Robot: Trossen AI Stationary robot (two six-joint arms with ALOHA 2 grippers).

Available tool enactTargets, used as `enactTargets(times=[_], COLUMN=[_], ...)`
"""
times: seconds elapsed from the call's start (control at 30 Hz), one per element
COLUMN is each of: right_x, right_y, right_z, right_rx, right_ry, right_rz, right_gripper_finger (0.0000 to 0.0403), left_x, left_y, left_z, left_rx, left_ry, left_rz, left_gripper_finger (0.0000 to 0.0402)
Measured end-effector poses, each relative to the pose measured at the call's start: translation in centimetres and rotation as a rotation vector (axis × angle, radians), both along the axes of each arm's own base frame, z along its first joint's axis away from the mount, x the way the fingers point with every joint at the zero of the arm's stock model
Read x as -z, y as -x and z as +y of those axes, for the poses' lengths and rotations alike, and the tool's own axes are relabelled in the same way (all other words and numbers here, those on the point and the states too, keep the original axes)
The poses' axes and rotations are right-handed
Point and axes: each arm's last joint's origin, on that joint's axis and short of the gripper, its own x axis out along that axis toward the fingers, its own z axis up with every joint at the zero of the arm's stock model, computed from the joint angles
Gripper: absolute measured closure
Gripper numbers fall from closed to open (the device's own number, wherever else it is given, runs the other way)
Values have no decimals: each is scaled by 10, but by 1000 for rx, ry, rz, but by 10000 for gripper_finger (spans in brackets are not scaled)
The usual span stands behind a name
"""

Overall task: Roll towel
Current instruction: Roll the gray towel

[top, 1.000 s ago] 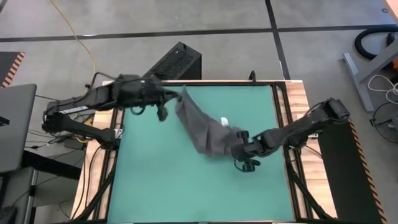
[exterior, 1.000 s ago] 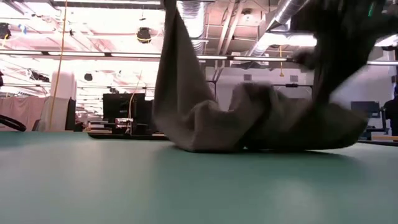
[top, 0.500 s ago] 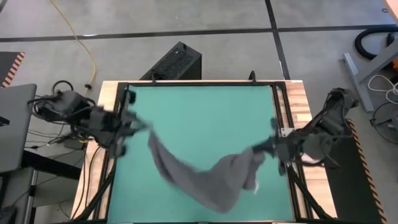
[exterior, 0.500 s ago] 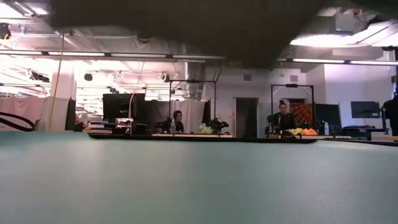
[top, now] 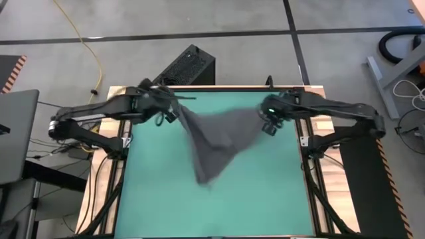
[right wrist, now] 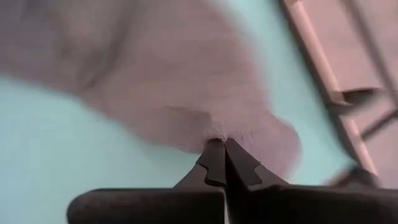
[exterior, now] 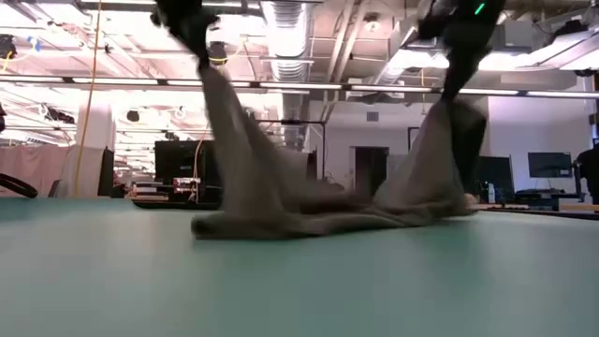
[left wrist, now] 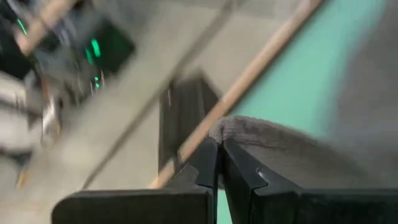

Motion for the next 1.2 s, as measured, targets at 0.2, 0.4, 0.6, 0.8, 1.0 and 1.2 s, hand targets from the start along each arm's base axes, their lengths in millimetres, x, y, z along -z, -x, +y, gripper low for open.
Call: enactTargets(times=[0.2, 0.4, 0.6, 0.8, 1.0, 1.2], right_x=[51, 67, 63, 57, 57, 56], right_y=[-24, -30, -27, -23, -24, -26], right_z=[-27, -35, -36, -35, -34, -33], right_rx=[-25, -10, -11, -13, -23, -42], right_ry=[-71, -91, -86, -76, -96, -127], right_rz=[77, 131, 119, 96, 84, 53], right_gripper_finger=[389, 388, 388, 387, 387, 387], left_x=[85, 133, 132, 115, 91, 96], left_y=[-13, -7, -5, 3, 1, -47], left_z=[15, 17, 10, -1, -20, -51], left_rx=[-60, -115, -34, 72, 220, 639], left_ry=[125, 130, 231, 260, 302, 313], left_rz=[250, 436, 451, 403, 212, 8], left_gripper_finger=[401, 397, 341, 256, 205, 201])
